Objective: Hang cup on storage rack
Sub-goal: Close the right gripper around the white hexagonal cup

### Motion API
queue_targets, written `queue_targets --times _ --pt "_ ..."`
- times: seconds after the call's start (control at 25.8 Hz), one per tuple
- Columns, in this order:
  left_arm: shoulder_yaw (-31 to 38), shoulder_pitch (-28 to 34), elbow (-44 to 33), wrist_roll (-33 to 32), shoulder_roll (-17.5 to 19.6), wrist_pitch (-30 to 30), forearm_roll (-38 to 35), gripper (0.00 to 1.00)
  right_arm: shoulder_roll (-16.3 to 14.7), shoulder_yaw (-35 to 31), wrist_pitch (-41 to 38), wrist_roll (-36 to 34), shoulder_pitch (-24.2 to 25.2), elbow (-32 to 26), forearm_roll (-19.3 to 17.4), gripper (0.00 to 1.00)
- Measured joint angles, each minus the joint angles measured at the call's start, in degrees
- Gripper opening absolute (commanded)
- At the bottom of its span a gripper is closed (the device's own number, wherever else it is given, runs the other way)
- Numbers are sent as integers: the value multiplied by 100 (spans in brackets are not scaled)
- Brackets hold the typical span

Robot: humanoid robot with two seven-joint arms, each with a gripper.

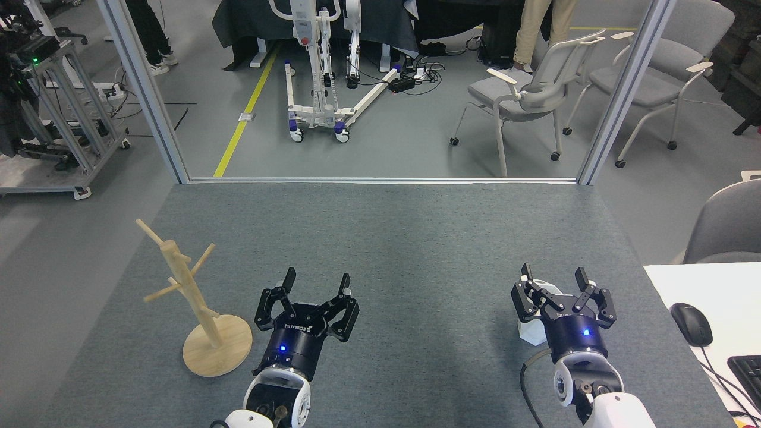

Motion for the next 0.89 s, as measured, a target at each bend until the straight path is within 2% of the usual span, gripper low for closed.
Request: queue_targets --times 0.43,0.89 --pt "-27 -15 -79 59 51 189 -36 100 38 -8 -20 -18 75 -2 3 100" --pt "-19 -23 -147 71 32 162 -14 100 122 37 -20 -35 989 -390 112 100"
